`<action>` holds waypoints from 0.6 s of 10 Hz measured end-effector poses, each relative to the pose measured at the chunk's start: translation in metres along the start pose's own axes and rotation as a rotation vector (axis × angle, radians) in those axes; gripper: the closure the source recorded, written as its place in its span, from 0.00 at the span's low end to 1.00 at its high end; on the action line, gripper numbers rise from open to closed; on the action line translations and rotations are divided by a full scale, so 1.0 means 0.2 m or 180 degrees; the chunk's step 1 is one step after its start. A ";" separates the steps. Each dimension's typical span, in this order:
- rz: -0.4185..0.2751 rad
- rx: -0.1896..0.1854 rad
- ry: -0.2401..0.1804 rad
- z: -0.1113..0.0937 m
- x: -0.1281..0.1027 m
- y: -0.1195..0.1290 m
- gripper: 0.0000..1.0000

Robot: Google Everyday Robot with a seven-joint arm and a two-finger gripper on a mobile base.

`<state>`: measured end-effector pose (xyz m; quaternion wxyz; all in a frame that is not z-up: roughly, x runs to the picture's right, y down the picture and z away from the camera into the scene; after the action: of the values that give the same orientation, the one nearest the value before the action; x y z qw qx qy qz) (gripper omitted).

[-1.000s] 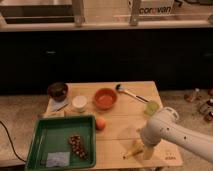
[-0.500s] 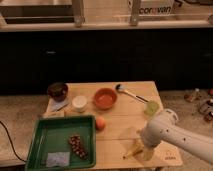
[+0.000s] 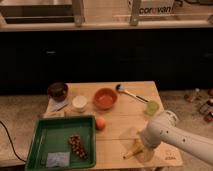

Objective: Place banana in red bowl

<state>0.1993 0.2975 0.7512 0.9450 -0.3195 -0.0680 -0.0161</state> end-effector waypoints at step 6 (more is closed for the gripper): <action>-0.0065 -0.0010 -0.0006 0.04 -0.01 0.01 0.20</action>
<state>0.1972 0.3034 0.7553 0.9442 -0.3202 -0.0722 -0.0256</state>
